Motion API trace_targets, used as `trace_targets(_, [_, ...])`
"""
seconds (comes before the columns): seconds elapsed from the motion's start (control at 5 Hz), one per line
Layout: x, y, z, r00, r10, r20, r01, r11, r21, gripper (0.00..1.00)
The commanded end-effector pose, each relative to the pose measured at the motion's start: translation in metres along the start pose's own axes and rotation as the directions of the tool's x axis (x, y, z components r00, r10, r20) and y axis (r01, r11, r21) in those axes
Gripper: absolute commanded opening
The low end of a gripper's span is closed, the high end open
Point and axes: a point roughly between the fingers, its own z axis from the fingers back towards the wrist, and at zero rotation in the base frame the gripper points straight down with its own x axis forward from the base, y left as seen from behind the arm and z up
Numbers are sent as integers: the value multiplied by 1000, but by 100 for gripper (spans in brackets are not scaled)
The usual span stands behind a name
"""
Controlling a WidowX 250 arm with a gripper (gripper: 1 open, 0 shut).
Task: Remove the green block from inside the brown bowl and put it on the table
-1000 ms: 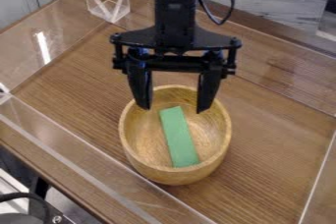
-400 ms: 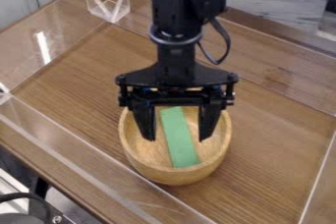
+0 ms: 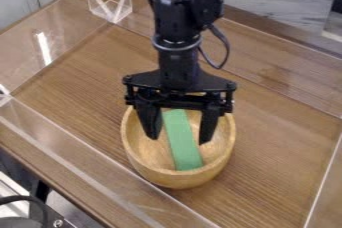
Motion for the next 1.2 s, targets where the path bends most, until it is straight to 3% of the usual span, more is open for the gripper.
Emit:
trace_targets(0.0, [14, -3, 12, 999, 23, 33, -22, 999, -30, 100])
trace_targets(0.2, [22, -2, 15, 997, 61, 38, -59, 997, -43, 100])
trace_targets(0.6, [19, 4, 1, 1000, -12, 29, 13, 999, -33, 100])
trace_targets(1.0, [2, -20, -14, 996, -86, 23, 87, 996, -23, 100])
